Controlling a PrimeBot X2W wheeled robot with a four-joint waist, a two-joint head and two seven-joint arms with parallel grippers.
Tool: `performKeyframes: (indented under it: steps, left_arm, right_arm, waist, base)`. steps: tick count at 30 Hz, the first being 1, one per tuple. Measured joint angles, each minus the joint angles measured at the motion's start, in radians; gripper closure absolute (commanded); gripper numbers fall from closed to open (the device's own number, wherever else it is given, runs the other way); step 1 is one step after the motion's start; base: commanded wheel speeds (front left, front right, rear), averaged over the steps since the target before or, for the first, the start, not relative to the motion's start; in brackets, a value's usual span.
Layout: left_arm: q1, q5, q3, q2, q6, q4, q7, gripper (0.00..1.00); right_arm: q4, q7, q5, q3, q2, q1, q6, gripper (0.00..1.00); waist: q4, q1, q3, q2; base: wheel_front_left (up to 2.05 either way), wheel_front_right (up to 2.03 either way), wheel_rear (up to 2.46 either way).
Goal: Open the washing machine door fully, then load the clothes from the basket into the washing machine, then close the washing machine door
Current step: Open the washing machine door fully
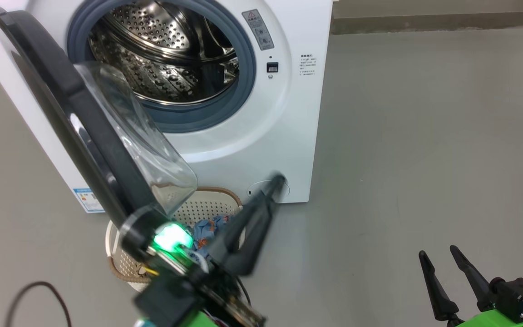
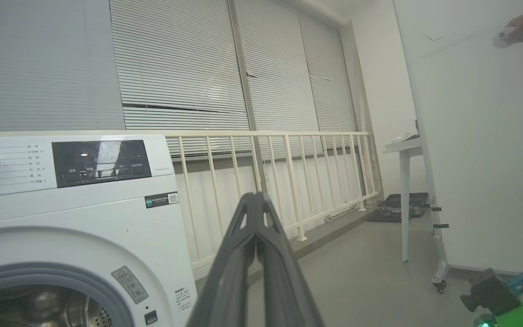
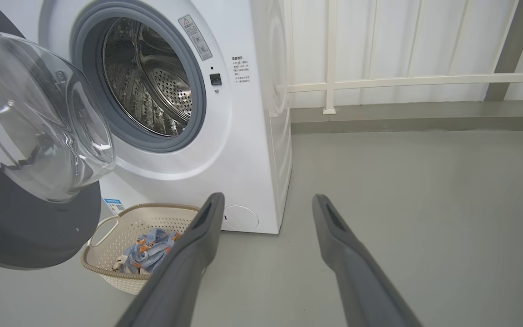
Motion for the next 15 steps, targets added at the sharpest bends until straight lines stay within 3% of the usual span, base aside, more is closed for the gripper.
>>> performKeyframes:
  steps: [7,15]
  left_arm:
    - [0.075,-0.008,-0.055,0.006,-0.004,0.129,-0.001,1.00]
    - [0.116,-0.029,-0.048,0.006,0.005,0.278,-0.009,1.00]
  right_arm:
    - [0.005,0.000,0.004,0.005,-0.009,0.000,0.000,0.00]
    - [0.013,0.000,0.021,0.010,-0.015,-0.001,0.000,0.00]
  waist:
    - [-0.001,0.0000,0.011,0.0000]
    - [0.008,0.0000,0.021,0.0000]
  base:
    - [0.00,0.00,0.00]
    - [0.00,0.00,0.00]
